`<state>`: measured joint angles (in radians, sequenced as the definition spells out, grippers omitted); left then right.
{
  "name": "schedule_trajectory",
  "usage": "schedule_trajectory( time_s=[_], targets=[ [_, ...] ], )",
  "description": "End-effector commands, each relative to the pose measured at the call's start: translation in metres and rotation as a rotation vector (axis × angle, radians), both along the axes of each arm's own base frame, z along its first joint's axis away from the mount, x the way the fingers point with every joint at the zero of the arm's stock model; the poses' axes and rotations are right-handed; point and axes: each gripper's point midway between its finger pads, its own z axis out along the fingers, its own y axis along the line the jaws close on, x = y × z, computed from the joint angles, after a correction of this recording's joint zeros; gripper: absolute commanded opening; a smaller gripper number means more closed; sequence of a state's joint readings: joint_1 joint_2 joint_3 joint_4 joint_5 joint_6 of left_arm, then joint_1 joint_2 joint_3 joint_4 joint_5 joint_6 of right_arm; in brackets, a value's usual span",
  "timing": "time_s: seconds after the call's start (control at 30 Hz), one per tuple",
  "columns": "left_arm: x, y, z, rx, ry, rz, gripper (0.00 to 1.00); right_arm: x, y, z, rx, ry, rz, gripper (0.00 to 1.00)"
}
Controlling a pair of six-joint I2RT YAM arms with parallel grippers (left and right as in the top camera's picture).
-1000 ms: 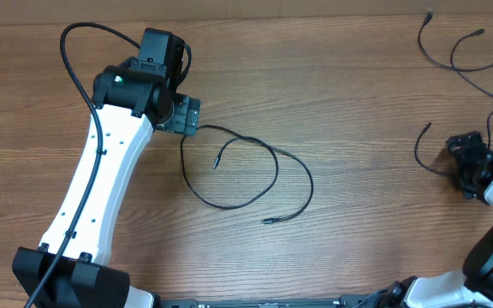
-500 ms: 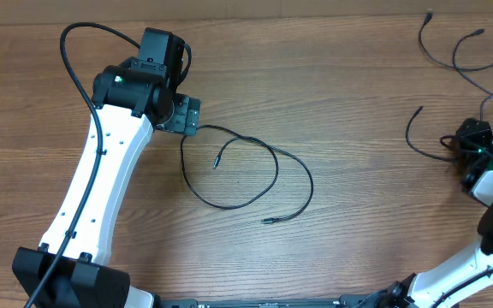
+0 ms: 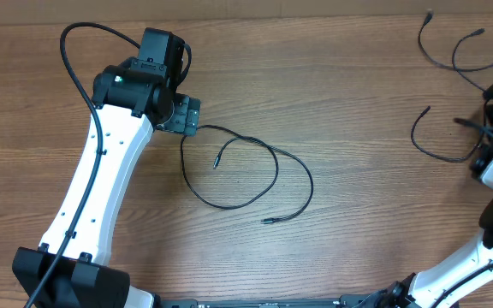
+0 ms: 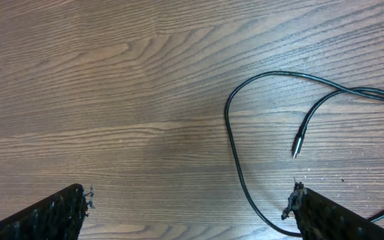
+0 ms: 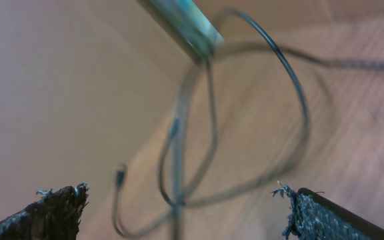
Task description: Untangle cables
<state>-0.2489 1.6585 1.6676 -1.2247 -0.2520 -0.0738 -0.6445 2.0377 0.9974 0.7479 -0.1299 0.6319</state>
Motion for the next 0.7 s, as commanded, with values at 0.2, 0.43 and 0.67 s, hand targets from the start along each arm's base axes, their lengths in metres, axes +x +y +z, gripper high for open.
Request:
schedule_trajectory(
  time_s=[0.2, 0.43, 0.67],
  targets=[
    [0.001, 0.002, -0.003, 0.019, 0.007, -0.009, 1.00, 0.010, 0.029, 0.004, 0.084, 0.001, 0.242, 1.00],
    [0.001, 0.002, -0.003, 0.019, 0.007, -0.009, 1.00, -0.041, 0.014, 0.026, 0.042, 0.236, 0.107, 1.00],
    [0.001, 0.002, -0.003, 0.019, 0.007, -0.009, 1.00, -0.081, 0.033, 0.071, -0.014, 0.340, 0.083, 1.00]
  ],
)
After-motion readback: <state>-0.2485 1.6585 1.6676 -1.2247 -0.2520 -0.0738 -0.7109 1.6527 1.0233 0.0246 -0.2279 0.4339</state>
